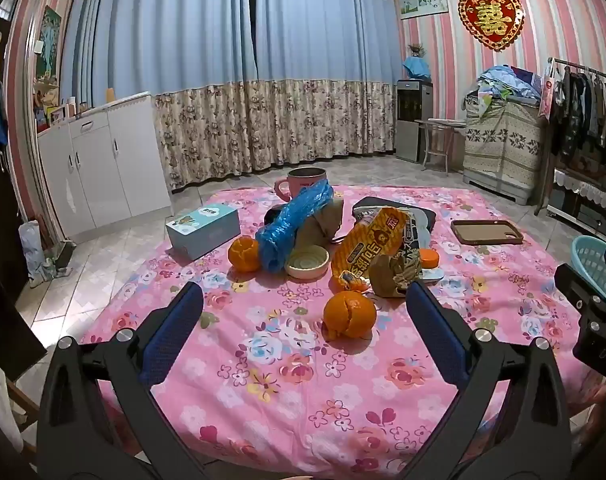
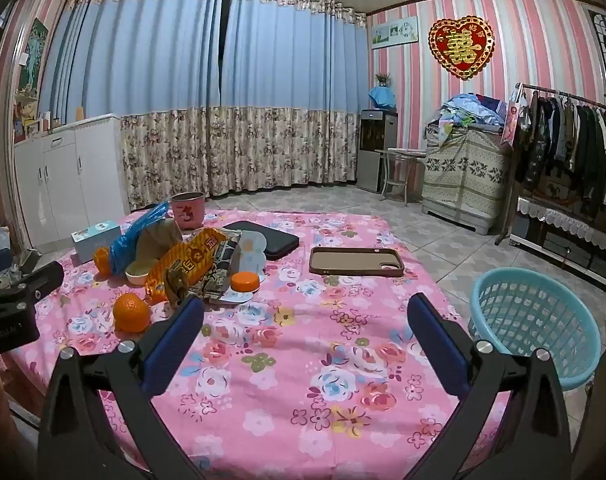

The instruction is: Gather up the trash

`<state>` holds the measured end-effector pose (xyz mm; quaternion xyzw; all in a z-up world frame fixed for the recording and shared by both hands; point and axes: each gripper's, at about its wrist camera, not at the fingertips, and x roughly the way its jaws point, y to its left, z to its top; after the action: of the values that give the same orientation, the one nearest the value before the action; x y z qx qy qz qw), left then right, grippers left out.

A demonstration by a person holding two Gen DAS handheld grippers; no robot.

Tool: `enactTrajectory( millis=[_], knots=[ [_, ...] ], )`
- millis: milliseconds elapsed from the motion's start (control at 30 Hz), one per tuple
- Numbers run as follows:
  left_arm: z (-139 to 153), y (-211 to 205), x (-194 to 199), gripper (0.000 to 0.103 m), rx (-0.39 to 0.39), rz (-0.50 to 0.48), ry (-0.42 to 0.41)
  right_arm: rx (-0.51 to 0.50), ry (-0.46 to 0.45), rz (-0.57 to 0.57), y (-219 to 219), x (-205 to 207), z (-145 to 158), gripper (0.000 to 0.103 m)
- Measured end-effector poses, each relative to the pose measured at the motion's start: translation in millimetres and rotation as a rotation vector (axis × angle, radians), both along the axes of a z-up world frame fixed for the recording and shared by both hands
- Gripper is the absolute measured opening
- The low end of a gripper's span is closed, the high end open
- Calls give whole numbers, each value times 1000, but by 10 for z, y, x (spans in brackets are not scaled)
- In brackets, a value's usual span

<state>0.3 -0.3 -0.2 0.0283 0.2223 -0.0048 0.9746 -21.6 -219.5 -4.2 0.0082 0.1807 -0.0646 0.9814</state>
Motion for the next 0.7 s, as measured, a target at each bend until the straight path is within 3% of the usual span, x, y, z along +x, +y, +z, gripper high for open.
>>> enactTrajectory(
  millis=[700],
  knots=[
    [0,-4,-3,98,7,-1,-5,-3,4,0,0,11,-9,99]
  ],
)
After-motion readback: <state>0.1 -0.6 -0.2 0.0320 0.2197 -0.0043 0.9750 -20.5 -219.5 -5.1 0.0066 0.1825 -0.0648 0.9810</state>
